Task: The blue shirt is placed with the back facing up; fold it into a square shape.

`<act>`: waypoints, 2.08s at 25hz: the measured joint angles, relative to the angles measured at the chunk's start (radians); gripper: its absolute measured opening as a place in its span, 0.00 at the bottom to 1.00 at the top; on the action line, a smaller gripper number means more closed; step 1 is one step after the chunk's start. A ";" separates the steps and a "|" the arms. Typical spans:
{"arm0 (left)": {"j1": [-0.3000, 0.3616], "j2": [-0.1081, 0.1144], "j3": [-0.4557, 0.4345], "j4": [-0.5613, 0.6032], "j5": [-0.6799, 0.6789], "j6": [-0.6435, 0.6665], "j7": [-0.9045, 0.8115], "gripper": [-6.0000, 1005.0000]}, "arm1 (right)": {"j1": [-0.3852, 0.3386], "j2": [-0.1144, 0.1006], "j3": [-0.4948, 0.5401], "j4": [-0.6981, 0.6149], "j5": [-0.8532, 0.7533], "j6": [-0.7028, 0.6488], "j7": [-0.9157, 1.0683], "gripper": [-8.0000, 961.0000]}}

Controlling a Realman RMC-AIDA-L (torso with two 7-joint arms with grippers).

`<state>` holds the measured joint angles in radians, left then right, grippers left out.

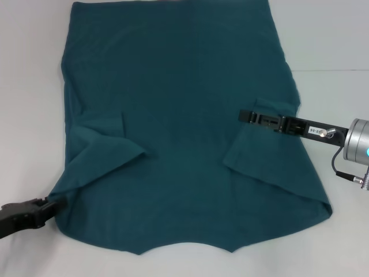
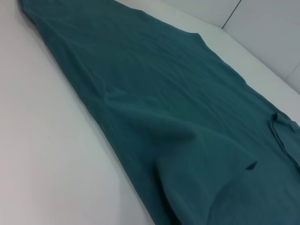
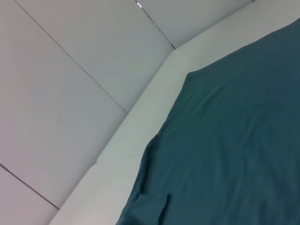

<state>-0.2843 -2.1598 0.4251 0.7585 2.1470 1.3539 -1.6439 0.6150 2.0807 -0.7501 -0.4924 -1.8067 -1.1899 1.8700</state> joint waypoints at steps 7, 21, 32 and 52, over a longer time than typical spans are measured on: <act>0.004 -0.001 0.000 0.023 0.004 -0.001 -0.019 0.16 | -0.001 -0.006 -0.007 0.000 -0.008 0.000 0.001 0.96; 0.005 -0.002 -0.014 0.046 -0.003 0.016 -0.042 0.01 | -0.068 -0.095 -0.005 -0.031 -0.158 -0.093 0.191 0.96; -0.009 -0.005 -0.016 0.032 -0.010 0.014 -0.043 0.01 | -0.136 -0.137 -0.001 -0.054 -0.245 -0.099 0.325 0.96; -0.028 -0.002 -0.015 0.028 -0.021 0.010 -0.043 0.01 | -0.141 -0.128 -0.008 -0.046 -0.283 -0.123 0.335 0.96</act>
<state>-0.3125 -2.1613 0.4096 0.7869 2.1256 1.3636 -1.6874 0.4743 1.9527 -0.7582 -0.5380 -2.0895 -1.3128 2.2053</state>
